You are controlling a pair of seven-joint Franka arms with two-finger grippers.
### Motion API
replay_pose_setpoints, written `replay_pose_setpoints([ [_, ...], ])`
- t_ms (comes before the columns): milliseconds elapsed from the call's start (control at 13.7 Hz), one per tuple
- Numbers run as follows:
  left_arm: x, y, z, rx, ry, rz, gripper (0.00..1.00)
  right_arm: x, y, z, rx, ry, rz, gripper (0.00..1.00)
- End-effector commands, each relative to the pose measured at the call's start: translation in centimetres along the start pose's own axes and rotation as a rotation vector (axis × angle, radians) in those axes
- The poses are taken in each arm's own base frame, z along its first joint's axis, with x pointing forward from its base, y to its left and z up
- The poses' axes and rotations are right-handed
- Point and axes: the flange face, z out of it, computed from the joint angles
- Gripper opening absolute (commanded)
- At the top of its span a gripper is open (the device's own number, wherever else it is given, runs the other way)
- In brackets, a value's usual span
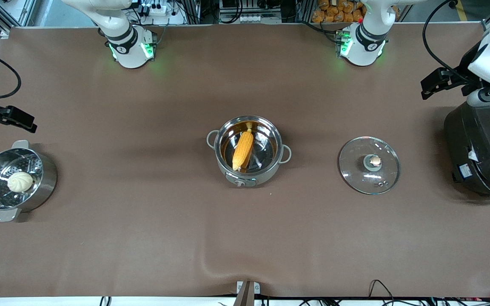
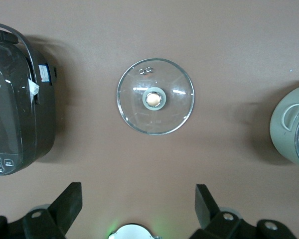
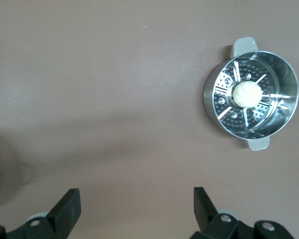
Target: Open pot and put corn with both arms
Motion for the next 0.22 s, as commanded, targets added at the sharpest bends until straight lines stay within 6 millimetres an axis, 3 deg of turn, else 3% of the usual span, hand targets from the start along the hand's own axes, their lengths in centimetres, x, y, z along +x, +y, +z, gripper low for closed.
replay_pose_setpoints([
  [0,-0.49,-0.55,-0.46,-0.025,-0.011,0.005,1.00,-0.88,0.66,-1.26,0.061,0.002,0.012,1.00],
  [146,-0.42,-0.64,-0.38,-0.023,-0.012,-0.003,1.00,-1.05,0.43,-1.30,0.059,0.001,0.010,1.00],
])
